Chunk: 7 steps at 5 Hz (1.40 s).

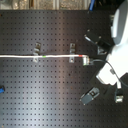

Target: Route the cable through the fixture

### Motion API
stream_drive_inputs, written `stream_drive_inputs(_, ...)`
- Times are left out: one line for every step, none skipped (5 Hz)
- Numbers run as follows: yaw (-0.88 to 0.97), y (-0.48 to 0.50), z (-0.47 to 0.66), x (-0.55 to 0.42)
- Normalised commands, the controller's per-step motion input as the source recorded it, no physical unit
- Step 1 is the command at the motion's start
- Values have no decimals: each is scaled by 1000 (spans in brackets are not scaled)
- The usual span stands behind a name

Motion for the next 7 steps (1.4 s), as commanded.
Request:
stream_drive_inputs(-23, -441, 39, -149)
stream_drive_inputs(-29, -341, 55, -376)
stream_drive_inputs(0, 7, 3, -228)
stream_drive_inputs(63, 241, -115, 148)
stream_drive_inputs(86, 242, -286, 217)
stream_drive_inputs(0, 48, -34, 46)
stream_drive_inputs(0, -129, 92, -283)
